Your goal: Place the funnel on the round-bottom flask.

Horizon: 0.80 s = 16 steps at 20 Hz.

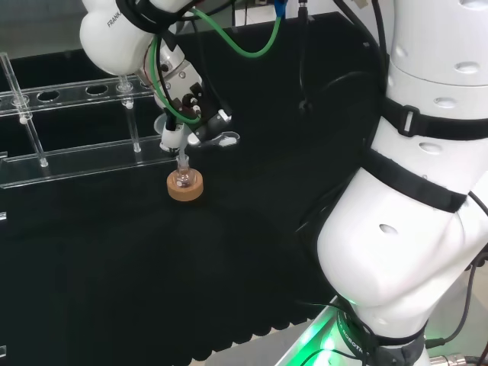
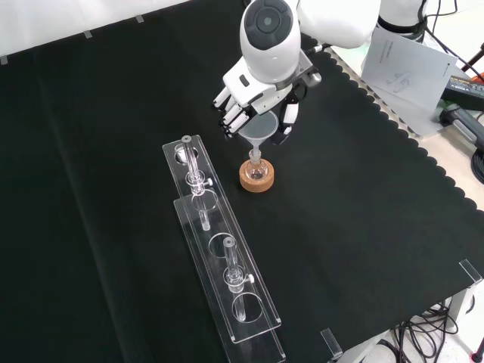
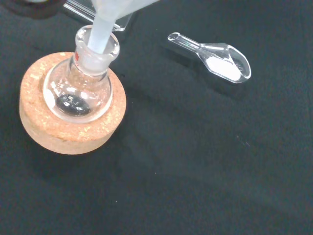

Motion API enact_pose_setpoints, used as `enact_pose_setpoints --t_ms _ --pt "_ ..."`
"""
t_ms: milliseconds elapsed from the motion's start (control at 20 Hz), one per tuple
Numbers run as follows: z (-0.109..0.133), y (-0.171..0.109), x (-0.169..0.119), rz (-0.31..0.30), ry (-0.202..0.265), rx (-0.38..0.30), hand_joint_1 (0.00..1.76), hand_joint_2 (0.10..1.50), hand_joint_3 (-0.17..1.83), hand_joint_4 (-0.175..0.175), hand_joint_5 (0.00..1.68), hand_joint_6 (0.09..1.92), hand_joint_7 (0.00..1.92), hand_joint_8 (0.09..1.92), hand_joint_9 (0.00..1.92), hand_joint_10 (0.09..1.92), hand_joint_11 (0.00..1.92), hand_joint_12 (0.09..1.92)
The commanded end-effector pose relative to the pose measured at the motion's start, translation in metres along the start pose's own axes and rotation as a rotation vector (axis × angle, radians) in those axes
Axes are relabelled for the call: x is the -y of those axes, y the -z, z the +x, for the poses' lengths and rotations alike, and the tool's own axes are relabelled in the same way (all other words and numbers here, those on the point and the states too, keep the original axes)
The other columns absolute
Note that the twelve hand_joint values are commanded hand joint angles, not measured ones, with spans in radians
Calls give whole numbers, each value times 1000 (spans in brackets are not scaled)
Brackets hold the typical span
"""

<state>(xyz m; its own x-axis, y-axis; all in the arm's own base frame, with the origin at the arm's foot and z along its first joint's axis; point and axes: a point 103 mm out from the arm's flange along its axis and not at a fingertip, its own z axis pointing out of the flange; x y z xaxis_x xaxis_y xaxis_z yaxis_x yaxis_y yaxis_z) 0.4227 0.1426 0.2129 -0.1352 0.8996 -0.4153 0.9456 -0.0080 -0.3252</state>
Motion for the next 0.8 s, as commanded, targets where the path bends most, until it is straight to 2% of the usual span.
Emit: enact_pose_setpoints --t_ms 50,250,400,700,800 --pt "-1 -5 -2 -3 -2 9 803 783 545 -56 634 755 666 882 901 710 547 1265" --pt "5 -12 -6 3 1 10 803 783 545 -56 634 755 664 881 897 709 547 1265" --pt "-1 -15 -5 2 9 -2 803 783 545 -56 634 755 662 881 892 708 547 1265" --pt "9 -15 -10 9 11 13 802 783 546 -56 632 754 657 881 883 706 546 1265" --pt "5 -17 -9 9 14 3 802 783 546 -56 630 753 653 880 877 705 546 1265"
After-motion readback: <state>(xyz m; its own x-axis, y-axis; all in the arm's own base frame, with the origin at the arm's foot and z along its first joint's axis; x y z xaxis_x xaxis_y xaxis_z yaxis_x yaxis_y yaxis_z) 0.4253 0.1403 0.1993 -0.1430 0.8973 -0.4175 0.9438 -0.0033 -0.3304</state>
